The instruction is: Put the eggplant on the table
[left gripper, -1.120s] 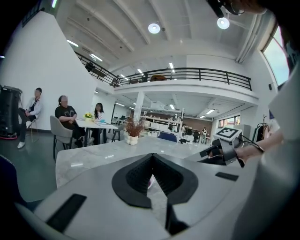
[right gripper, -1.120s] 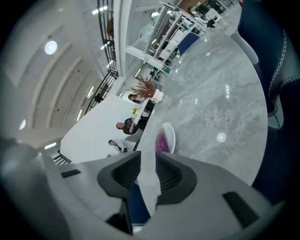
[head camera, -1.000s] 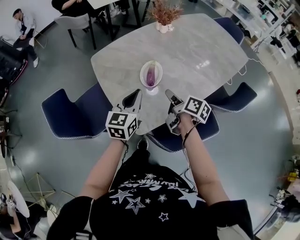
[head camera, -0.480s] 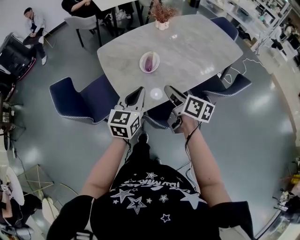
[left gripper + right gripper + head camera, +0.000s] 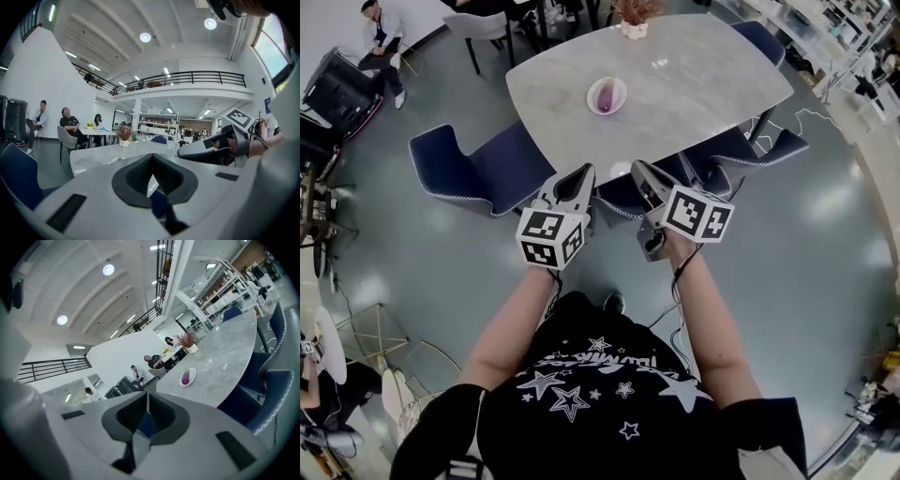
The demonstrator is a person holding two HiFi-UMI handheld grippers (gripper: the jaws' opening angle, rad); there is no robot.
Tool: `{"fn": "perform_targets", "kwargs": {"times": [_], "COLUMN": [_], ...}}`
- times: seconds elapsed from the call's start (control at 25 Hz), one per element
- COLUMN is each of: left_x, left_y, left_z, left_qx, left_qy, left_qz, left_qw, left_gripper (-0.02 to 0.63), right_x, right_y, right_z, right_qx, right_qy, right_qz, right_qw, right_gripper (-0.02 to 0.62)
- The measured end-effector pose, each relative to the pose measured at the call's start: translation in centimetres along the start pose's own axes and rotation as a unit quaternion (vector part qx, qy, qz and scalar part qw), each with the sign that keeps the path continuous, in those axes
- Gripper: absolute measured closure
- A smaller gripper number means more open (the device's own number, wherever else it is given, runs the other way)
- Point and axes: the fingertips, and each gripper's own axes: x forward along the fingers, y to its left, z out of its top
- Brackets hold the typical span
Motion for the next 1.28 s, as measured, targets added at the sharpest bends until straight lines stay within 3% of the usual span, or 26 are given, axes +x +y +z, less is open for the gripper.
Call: {"fn": "perform_targets", "kwargs": {"times": [0.2, 0.4, 0.52, 0.72, 1.28], "left_x": [-1.5, -4.8, -7.8, -13.3, -27.9], "left_y": [-0.6, -0.9, -0.8, -0.6, -0.3], "left_z": [-0.4, -1.0, -1.5, -2.4, -5.6], "left_qx": [-0.006, -0.018, -0.019, -0.019, -0.033], "left_qy": [0.001, 0.003, 0.004, 0.005, 0.004], "left_qz": [-0.009, -0.022, -0.027, -0.028, -0.025], "left_qw": [0.9999, 0.9996, 0.9995, 0.9994, 0.9991], "left_gripper": [0.598, 0.598, 0.598, 0.598, 0.598], "right_x": [-1.6, -2.6, -3.6, -5.2, -9.1], "right_y": [1.1, 3.8, 6.4, 10.6, 20.4], "right_z": [-0.4, -2.0, -3.2, -6.2, -16.9], "right_qx": [-0.050, -0.032, -0.080, -0.138, -0.193], "right_qy": [-0.024, -0.053, -0.065, -0.069, -0.057], "right_qz": [-0.028, -0.034, -0.062, -0.086, -0.108], "right_qw": [0.998, 0.997, 0.993, 0.984, 0.974], "right_gripper": [0.572, 0.572, 0.572, 0.572, 0.590]}}
